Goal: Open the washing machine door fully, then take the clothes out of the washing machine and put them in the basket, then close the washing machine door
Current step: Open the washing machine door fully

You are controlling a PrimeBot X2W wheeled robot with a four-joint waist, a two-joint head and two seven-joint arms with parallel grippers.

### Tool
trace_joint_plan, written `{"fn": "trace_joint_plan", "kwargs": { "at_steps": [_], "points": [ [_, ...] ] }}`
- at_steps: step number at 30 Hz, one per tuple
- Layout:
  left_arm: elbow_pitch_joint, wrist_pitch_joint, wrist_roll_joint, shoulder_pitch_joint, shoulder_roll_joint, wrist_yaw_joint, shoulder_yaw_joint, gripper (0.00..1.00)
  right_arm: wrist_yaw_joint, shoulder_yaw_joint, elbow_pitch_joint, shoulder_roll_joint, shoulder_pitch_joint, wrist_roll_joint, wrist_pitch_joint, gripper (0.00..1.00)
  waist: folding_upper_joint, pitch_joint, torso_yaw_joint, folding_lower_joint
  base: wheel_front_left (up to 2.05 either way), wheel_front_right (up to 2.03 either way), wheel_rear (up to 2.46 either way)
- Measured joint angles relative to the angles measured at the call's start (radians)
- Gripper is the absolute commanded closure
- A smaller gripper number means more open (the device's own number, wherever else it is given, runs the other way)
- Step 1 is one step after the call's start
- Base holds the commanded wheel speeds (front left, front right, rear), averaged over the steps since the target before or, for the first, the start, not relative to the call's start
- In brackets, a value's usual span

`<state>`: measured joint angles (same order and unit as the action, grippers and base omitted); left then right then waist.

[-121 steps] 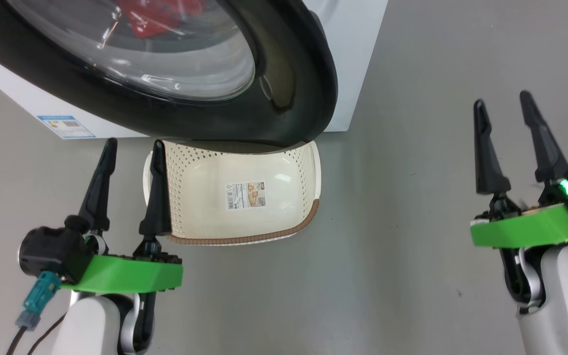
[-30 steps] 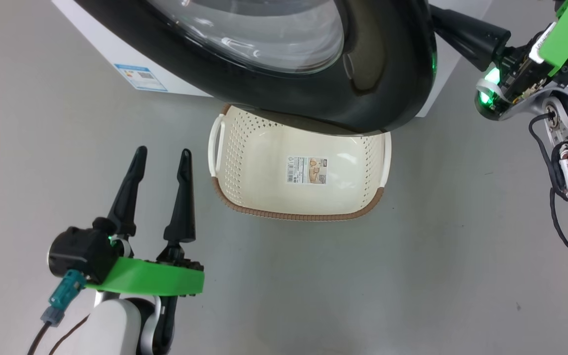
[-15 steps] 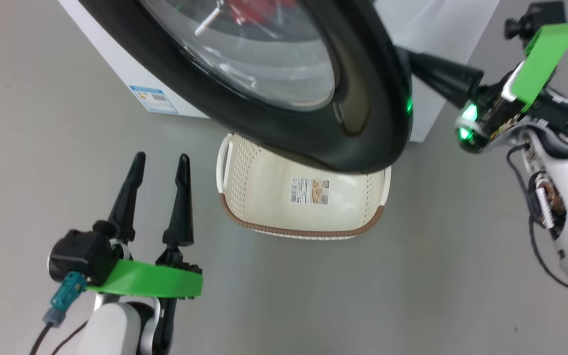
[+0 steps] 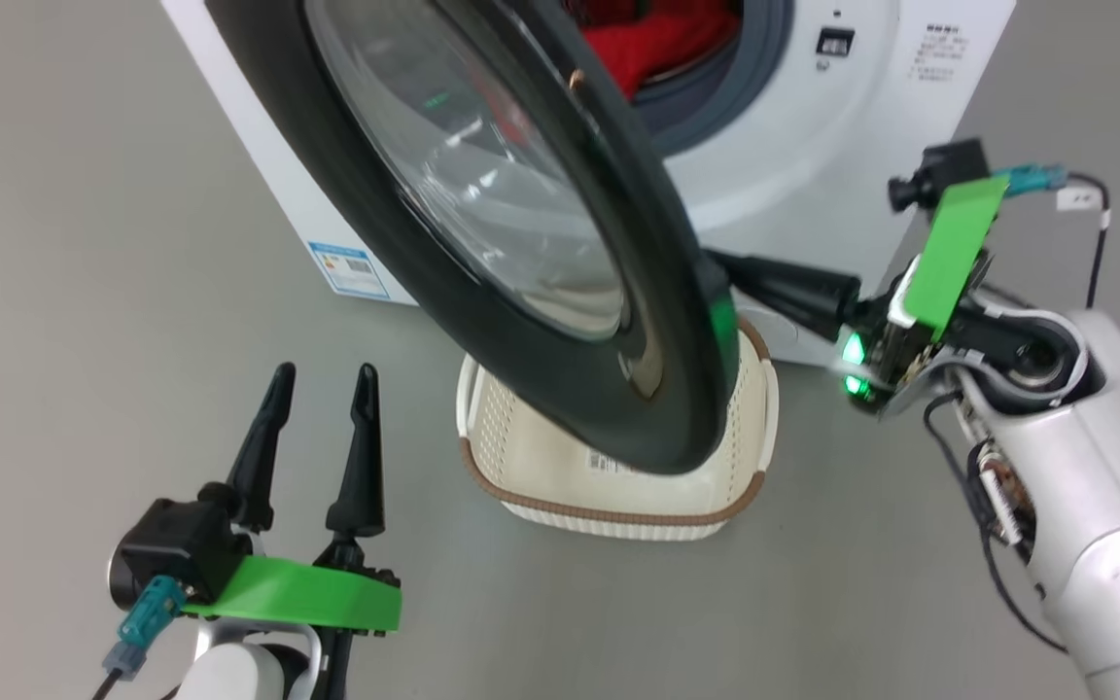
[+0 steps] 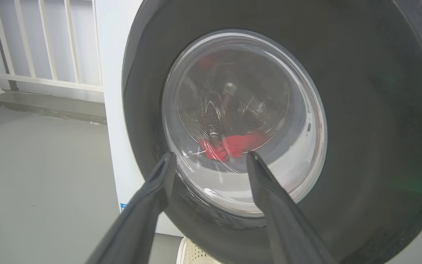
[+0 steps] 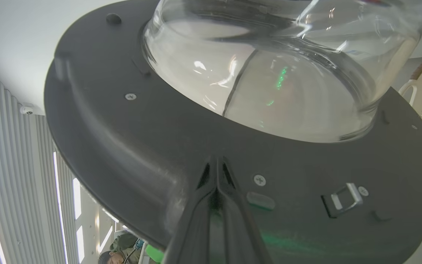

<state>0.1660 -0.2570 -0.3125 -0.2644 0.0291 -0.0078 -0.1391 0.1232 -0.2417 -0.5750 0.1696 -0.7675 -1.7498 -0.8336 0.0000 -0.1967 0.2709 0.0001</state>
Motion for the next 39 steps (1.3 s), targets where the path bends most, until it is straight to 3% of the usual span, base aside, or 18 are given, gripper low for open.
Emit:
{"fn": "trace_joint_plan", "kwargs": {
  "at_steps": [13, 29, 39],
  "points": [
    [0.031, 0.000, -0.005, 0.044, 0.003, 0.000, -0.009, 0.00, 0.000, -0.028, -0.007, -0.058, 0.115, 0.027, -0.021, 1.00, 0.0000, 0.111, 0.065, 0.0000, 0.00, 0.00, 0.00],
    [0.061, 0.000, -0.005, 0.079, 0.007, 0.000, -0.042, 0.00, 0.000, -0.032, -0.007, -0.082, 0.170, 0.049, -0.020, 1.00, 0.0000, 0.172, 0.216, 0.0000, 0.00, 0.00, 0.00],
    [0.026, 0.000, -0.015, 0.101, 0.010, 0.018, -0.022, 0.00, 0.000, -0.124, -0.034, -0.095, 0.146, 0.041, -0.027, 1.00, 0.0000, 0.170, 0.261, 0.0000, 0.00, 0.00, 0.00]
  ]
}}
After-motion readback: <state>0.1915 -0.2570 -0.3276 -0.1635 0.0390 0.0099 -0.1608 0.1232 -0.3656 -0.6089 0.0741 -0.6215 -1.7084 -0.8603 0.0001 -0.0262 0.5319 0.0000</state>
